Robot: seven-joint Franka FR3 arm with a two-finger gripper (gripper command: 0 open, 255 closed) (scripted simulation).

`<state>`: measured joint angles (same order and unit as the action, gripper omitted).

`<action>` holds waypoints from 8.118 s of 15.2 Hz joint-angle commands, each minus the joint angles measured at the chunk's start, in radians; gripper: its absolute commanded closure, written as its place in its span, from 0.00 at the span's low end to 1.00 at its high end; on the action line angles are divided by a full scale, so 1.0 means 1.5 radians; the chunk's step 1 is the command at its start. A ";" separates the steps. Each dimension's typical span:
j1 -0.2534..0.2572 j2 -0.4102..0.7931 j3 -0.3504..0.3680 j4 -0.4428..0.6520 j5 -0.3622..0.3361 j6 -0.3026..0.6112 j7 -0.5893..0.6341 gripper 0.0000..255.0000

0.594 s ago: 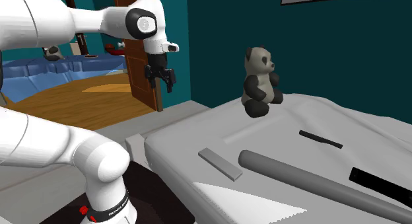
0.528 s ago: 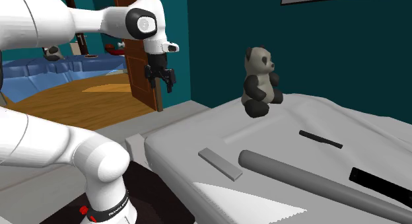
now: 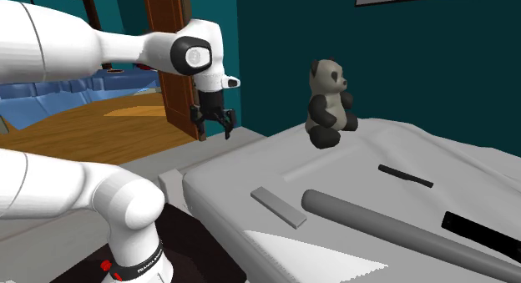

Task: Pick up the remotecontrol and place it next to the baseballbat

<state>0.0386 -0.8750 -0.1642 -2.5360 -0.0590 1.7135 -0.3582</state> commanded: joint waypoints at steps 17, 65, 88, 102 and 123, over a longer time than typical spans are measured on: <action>0.061 0.184 -0.378 -0.039 -0.243 0.234 -0.601 0.00; 0.112 0.237 -0.435 0.059 -0.237 0.203 -0.739 1.00; 0.207 0.733 -0.589 0.492 0.172 0.115 -1.013 1.00; -0.040 1.038 -0.460 0.853 0.369 -0.004 -1.066 1.00; -0.025 1.087 -0.432 0.734 0.409 0.144 -1.097 1.00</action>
<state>0.0033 0.7496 -0.8151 -1.4349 0.5515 1.9240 -2.0028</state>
